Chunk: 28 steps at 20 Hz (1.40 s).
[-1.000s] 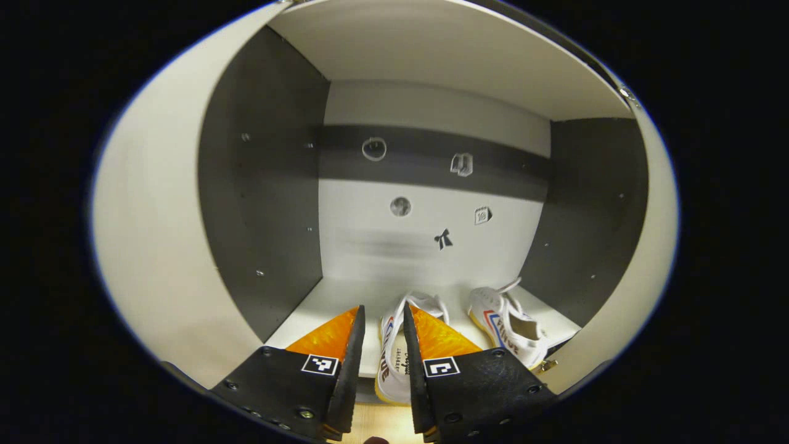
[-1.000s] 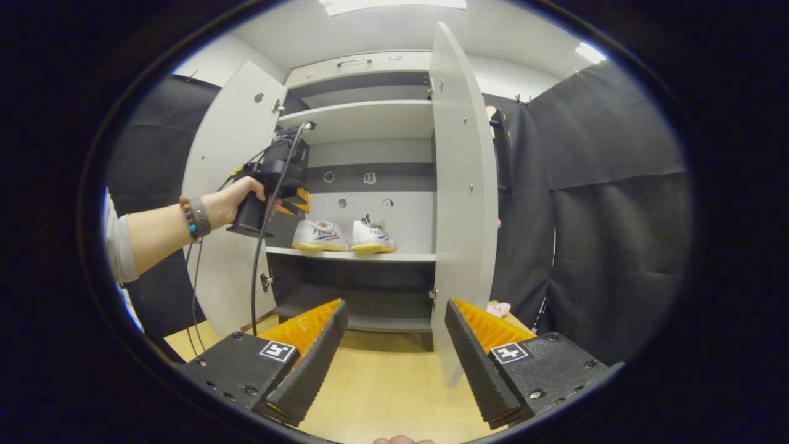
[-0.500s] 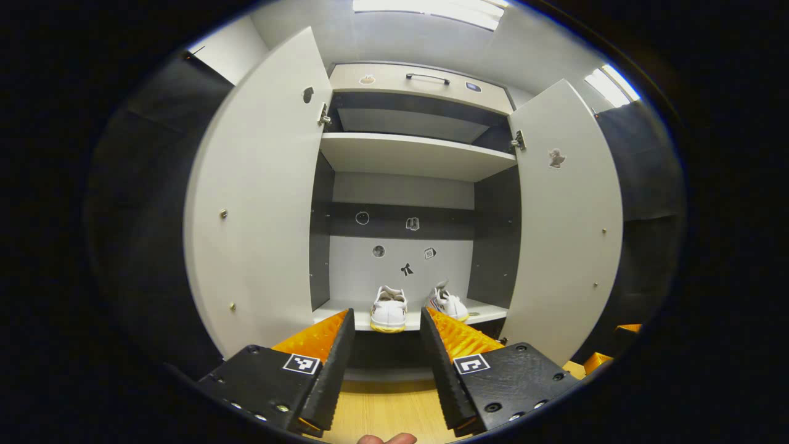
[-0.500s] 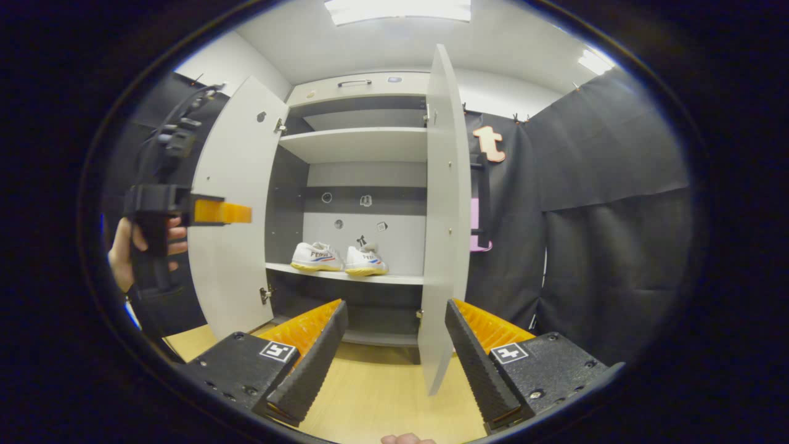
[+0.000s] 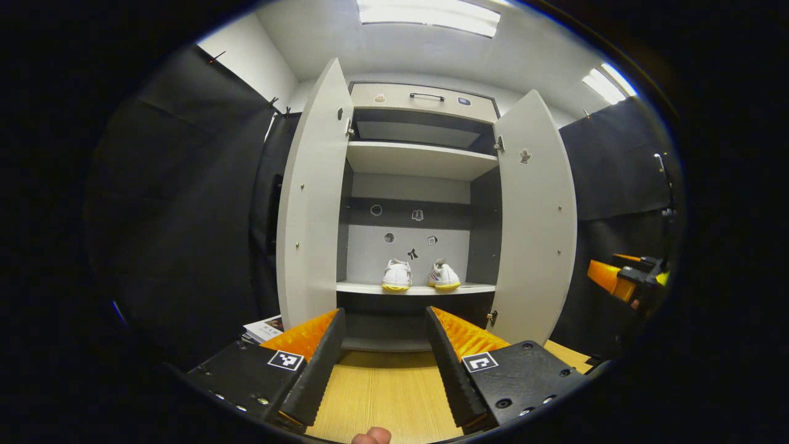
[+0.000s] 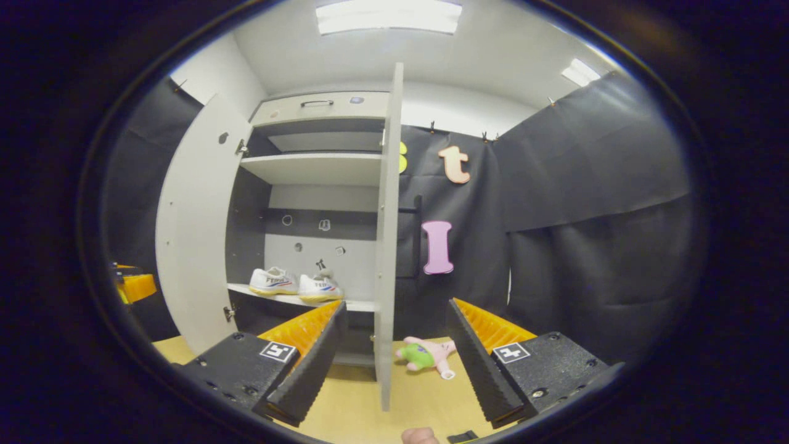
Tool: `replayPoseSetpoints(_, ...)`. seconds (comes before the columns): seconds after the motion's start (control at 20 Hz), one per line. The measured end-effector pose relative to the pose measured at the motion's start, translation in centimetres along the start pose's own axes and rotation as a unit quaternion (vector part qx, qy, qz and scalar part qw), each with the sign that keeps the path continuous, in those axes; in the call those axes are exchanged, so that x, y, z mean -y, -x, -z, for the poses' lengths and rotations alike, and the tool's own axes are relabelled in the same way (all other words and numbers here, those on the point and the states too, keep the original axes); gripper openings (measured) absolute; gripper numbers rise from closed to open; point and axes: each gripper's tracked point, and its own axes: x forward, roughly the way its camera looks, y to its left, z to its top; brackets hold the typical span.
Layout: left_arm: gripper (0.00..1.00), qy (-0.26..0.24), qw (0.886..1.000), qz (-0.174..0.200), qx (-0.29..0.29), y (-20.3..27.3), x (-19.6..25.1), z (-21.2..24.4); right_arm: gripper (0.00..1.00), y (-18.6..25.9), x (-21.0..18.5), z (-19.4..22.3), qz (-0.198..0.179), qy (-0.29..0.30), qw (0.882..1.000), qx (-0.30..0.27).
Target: Grab one shoe with the right hand and put it into the shoe cabinet, grab the other shoe with the left hand and put it into the shoe cabinet; then close the right door with the right hand and the left door with the left hand.
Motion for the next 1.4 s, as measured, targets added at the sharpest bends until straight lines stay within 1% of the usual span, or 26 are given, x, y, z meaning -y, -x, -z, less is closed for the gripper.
replayPoseSetpoints(0.15,0.81,0.000,1.000,0.001,-0.006,1.3,0.2,1.0,1.00,-3.0,3.9,-2.0,0.035,-0.004,0.999,0.014)
replayPoseSetpoints(0.25,0.80,0.002,1.000,0.004,-0.007,1.6,0.2,1.3,1.00,-5.1,5.9,-2.7,0.053,-0.008,0.998,0.014)
replayPoseSetpoints(0.45,0.81,0.004,1.000,0.003,-0.008,1.9,0.1,1.5,1.00,-9.3,7.2,-2.3,0.058,-0.019,0.998,-0.013)
replayPoseSetpoints(0.65,0.81,-0.010,1.000,-0.008,-0.006,2.1,-0.7,1.6,1.00,-10.4,7.0,-2.6,0.058,-0.023,0.998,-0.009)
replayPoseSetpoints(0.75,0.81,-0.016,1.000,-0.007,-0.010,1.9,-0.8,1.9,1.00,-10.5,6.5,-2.5,0.054,-0.019,0.998,-0.011)
replayPoseSetpoints(0.8,0.81,-0.018,1.000,-0.006,-0.010,1.9,-0.7,1.9,0.98,-10.4,6.3,-2.7,0.053,-0.018,0.998,-0.011)
replayPoseSetpoints(0.85,0.81,-0.019,1.000,-0.004,-0.009,2.0,-0.6,1.9,0.98,-10.2,5.5,-2.8,0.044,-0.018,0.999,-0.013)
replayPoseSetpoints(0.9,0.81,-0.020,1.000,-0.001,-0.009,2.0,-0.5,1.9,0.94,-10.2,5.2,-2.9,0.045,-0.011,0.999,-0.011)
replayPoseSetpoints(0.95,0.81,-0.022,1.000,0.001,-0.007,2.0,-0.3,1.7,0.97,-10.0,5.0,-3.0,0.047,-0.001,0.999,-0.011)
replayPoseSetpoints(1.05,0.81,-0.027,1.000,0.006,0.000,1.9,0.0,1.3,0.97,-9.8,4.6,-3.2,0.051,0.002,0.999,-0.008)
replayPoseSetpoints(1.25,0.81,-0.031,0.999,0.013,0.007,2.0,0.5,1.0,0.98,-9.6,2.4,-3.1,0.024,-0.033,0.999,-0.010)
replayPoseSetpoints(1.4,0.81,-0.032,0.999,0.014,0.012,2.3,0.4,0.6,0.97,-9.0,-0.3,-3.1,-0.001,-0.037,0.999,-0.008)
